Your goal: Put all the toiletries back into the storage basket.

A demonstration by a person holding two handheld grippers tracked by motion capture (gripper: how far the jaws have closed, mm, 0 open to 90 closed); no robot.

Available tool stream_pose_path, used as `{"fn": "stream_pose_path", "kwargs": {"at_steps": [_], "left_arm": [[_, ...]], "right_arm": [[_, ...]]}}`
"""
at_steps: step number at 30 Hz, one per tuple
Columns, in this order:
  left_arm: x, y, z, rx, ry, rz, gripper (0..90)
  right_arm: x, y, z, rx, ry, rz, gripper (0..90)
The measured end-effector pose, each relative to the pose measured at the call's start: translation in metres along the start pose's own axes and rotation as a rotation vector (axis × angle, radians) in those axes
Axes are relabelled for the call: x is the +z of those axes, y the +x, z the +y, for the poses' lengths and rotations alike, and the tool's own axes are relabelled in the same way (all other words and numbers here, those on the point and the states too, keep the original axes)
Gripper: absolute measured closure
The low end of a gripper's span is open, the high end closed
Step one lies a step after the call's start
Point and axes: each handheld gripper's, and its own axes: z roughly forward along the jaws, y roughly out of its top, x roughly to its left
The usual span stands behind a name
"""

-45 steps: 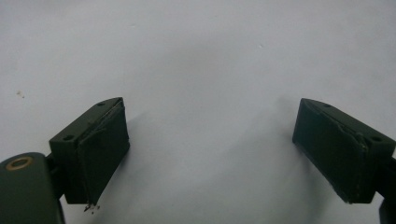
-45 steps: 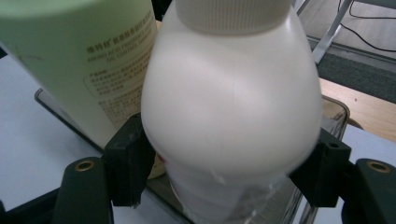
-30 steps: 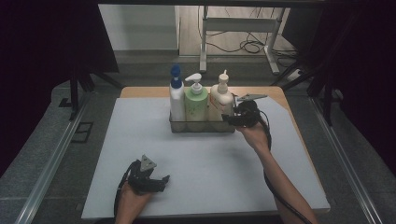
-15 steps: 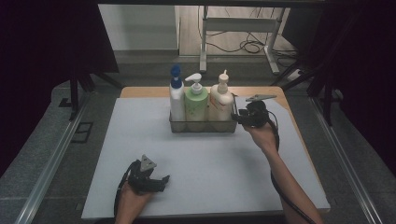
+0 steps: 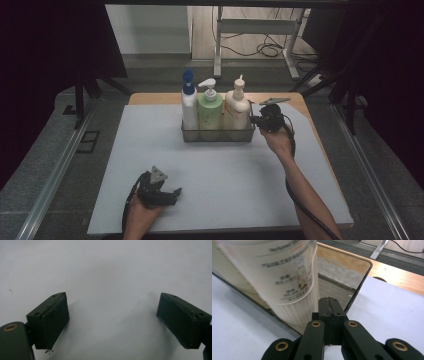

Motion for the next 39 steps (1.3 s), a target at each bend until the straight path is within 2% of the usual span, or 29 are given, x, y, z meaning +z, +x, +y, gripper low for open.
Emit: {"fn": "stream_pose_path", "kwargs": {"at_steps": [7,12,15,30,39], "left_arm": [[0.000,0.000,0.000,0.001,0.001,0.000,10.4],[0.000,0.000,0.000,-0.002,-0.001,-0.001,10.4],[0.000,0.000,0.000,-0.002,-0.001,-0.001,10.3],[0.000,0.000,0.000,-0.002,-0.001,-0.001,10.3],[0.000,0.000,0.000,-0.003,-0.001,-0.001,10.3]], "right_arm": [[0.013,-0.002,0.004,0.005,0.028,-0.004,89.8],[0.021,0.000,0.003,0.013,0.036,0.022,89.7],[0.025,0.000,0.002,0.015,0.047,0.018,89.7],[0.033,-0.002,-0.002,0.041,0.081,0.027,89.7],[0.037,0.002,-0.003,0.036,0.086,0.039,89.6]]}}
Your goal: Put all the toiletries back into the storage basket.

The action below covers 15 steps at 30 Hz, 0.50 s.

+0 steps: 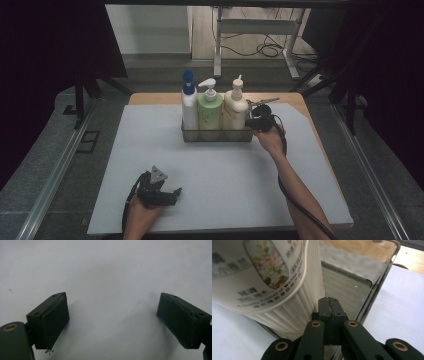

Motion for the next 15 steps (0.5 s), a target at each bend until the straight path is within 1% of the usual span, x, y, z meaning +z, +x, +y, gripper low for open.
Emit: {"fn": "stream_pose_path", "kwargs": {"at_steps": [5,15], "left_arm": [[0.000,0.000,0.000,0.000,0.000,0.000,10.3],[0.000,0.000,0.000,0.002,0.002,0.001,10.3]], "right_arm": [[0.003,0.003,0.000,0.000,0.000,0.014,89.4],[0.007,0.014,0.003,-0.020,0.003,0.039,89.3]]}}
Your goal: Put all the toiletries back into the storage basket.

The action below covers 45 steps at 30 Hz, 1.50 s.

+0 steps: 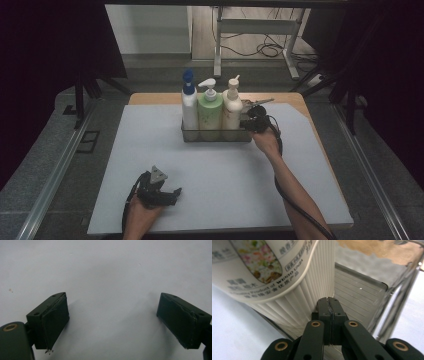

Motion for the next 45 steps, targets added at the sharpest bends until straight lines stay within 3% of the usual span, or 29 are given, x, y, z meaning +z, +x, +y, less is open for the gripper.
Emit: {"fn": "stream_pose_path", "kwargs": {"at_steps": [15,36,45], "left_arm": [[0.000,0.000,0.000,0.001,0.001,-0.001,10.3],[0.000,0.000,0.000,0.001,0.001,0.000,10.3],[0.000,0.000,0.000,0.001,0.000,0.000,10.3]], "right_arm": [[-0.004,0.011,0.006,-0.012,-0.005,-0.004,89.7],[-0.006,0.012,0.001,-0.006,-0.010,0.020,89.5],[-0.010,0.008,-0.001,-0.025,-0.021,0.018,82.0]]}}
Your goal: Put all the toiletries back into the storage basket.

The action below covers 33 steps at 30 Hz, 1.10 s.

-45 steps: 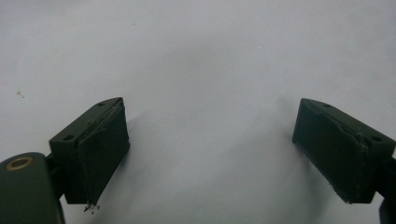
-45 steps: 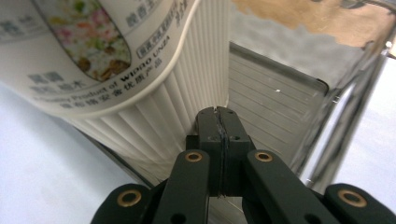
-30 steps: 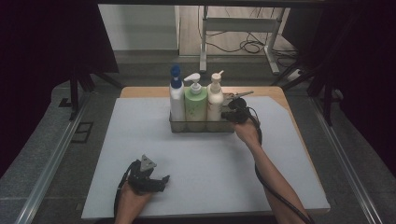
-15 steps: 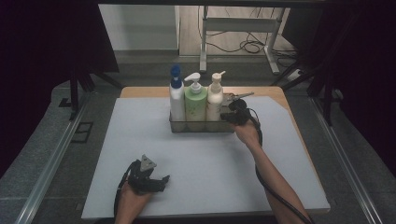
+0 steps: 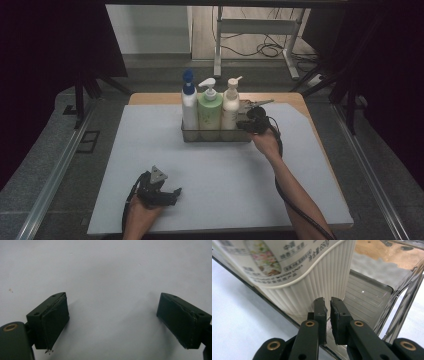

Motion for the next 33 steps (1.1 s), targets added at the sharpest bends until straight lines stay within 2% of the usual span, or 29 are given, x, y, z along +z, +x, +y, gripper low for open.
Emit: {"fn": "stream_pose_path", "kwargs": {"at_steps": [15,33], "left_arm": [[0.000,0.000,0.000,0.000,0.000,0.000,10.4],[0.000,0.000,0.000,-0.003,-0.003,-0.001,10.3]], "right_arm": [[-0.018,-0.001,-0.001,-0.038,-0.028,-0.011,67.0],[-0.037,0.009,-0.002,-0.098,-0.046,0.006,44.1]]}}
